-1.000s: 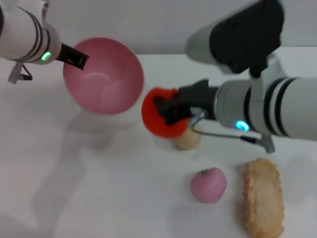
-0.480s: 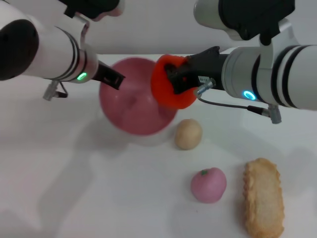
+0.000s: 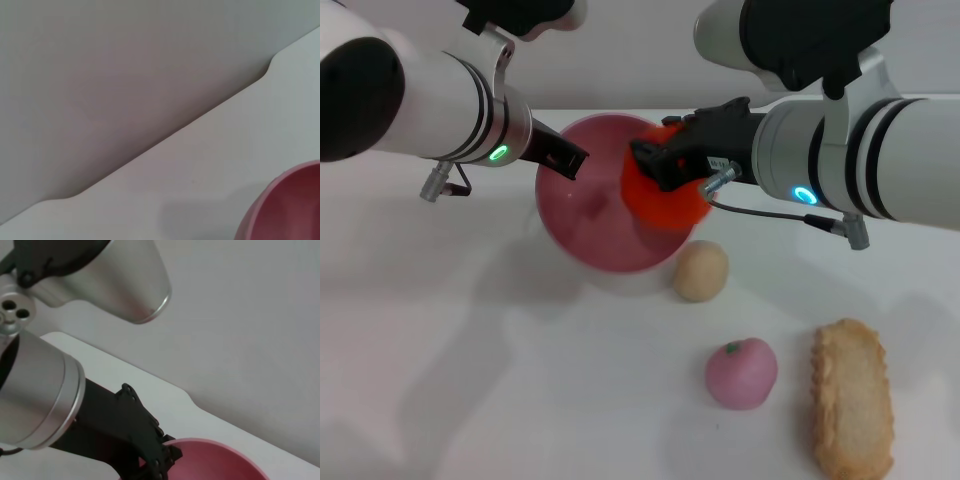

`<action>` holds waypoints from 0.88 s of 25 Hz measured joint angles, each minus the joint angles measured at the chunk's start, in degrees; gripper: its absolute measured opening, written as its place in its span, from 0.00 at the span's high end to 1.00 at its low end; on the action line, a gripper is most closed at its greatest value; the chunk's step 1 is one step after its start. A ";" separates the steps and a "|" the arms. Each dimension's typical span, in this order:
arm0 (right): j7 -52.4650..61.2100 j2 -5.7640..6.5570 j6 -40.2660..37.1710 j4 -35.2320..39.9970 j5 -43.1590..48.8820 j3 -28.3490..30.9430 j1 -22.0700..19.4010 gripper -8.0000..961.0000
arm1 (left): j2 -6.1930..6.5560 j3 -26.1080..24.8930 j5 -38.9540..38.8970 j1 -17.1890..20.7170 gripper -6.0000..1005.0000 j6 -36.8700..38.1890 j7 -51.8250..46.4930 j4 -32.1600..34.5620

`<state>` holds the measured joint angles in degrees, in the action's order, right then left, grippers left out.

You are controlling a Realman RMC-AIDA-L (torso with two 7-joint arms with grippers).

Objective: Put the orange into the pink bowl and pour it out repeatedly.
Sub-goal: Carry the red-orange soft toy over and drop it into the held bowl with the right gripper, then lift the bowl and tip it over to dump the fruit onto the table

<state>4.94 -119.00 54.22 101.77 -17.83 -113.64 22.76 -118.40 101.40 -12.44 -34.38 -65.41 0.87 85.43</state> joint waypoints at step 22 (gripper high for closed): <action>0.09 -0.12 2.70 1.61 1.57 13.54 -10.75 0.41 | 0.19 3.64 7.40 0.88 0.95 0.83 5.12 3.83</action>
<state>5.03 -119.12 56.92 103.38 -16.25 -100.10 12.01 -118.21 105.04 -5.05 -33.51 -64.58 6.00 89.26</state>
